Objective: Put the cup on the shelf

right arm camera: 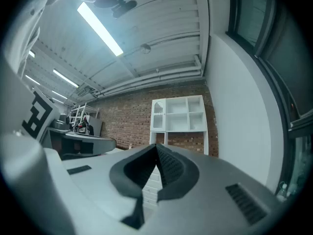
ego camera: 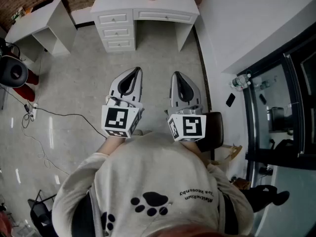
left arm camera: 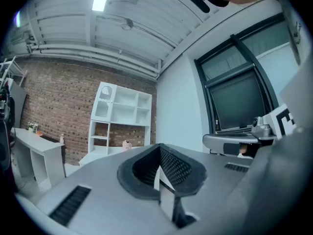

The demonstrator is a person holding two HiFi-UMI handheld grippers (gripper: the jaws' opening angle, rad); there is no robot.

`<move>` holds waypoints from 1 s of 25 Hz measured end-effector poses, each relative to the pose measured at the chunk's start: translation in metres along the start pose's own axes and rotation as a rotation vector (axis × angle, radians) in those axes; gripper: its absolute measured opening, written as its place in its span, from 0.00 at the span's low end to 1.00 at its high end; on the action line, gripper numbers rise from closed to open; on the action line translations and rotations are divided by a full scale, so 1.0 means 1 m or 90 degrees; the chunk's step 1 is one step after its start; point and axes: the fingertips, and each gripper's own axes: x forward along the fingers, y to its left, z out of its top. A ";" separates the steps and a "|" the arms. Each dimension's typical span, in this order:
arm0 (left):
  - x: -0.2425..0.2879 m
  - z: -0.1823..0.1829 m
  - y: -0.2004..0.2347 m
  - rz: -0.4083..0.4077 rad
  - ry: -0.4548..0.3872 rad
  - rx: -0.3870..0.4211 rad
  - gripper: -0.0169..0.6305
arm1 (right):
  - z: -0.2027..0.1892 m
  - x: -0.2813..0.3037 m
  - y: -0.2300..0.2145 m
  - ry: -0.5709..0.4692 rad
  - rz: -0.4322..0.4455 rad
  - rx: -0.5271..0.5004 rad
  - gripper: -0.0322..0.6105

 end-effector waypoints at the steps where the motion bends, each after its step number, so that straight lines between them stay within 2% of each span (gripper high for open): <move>1: -0.001 0.000 -0.001 0.001 0.000 0.001 0.04 | 0.000 -0.001 0.000 -0.002 0.000 -0.006 0.06; 11: -0.006 -0.009 -0.020 0.009 0.002 0.004 0.04 | -0.003 -0.013 -0.008 -0.013 0.014 -0.007 0.06; 16: -0.006 -0.016 -0.023 0.006 0.004 -0.005 0.04 | -0.010 -0.019 -0.011 -0.008 0.014 0.013 0.06; 21: 0.003 -0.021 -0.014 0.004 0.002 -0.008 0.04 | -0.016 -0.006 -0.018 -0.008 0.006 0.020 0.06; 25: 0.023 -0.024 0.010 0.006 -0.005 -0.014 0.04 | -0.021 0.024 -0.016 -0.009 0.011 0.017 0.06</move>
